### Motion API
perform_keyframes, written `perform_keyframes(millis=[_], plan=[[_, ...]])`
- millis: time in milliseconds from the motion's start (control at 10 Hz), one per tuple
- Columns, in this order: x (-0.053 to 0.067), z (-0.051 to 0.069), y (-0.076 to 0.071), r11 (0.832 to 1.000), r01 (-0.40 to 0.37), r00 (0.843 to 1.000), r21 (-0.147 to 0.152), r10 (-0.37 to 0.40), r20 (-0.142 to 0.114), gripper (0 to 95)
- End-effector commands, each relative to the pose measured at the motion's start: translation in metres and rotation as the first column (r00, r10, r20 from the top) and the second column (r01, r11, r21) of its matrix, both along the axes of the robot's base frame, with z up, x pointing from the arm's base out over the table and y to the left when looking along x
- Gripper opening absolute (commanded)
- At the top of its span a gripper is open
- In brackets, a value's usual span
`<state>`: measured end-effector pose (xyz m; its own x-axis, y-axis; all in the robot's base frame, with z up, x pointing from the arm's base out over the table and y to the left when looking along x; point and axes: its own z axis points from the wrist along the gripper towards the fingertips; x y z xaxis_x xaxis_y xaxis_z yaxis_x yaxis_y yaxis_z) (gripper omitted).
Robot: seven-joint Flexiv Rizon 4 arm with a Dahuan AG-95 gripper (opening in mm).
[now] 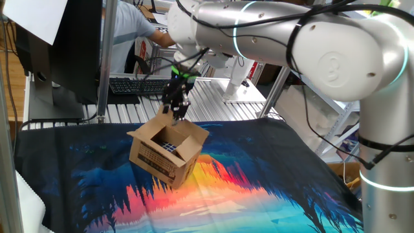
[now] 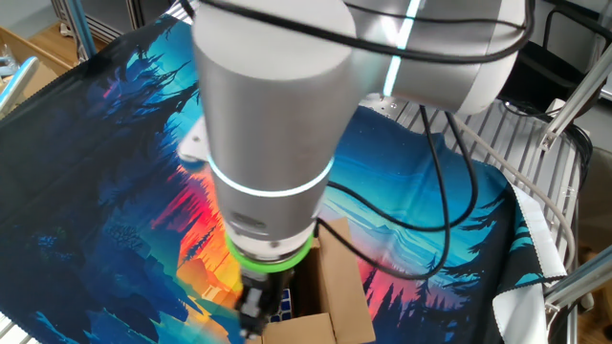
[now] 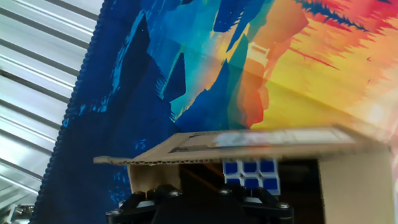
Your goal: Cover the box
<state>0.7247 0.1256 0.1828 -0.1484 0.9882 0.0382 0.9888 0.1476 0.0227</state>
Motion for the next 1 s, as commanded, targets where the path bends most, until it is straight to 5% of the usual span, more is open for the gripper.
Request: perform_keyframes(millis=[100,500,700,1000], plan=[[0.011,0.016,-0.017,0.990,0.142,0.990,-0.022,-0.142,-0.004,57.0],[0.005,0.028,-0.024,0.979,0.205,0.979,-0.008,-0.205,0.003,57.0],[0.002,0.024,-0.021,0.980,0.201,0.980,-0.001,-0.201,0.002,57.0],[-0.013,0.001,-0.012,0.976,0.215,0.977,-0.023,-0.214,0.007,57.0]])
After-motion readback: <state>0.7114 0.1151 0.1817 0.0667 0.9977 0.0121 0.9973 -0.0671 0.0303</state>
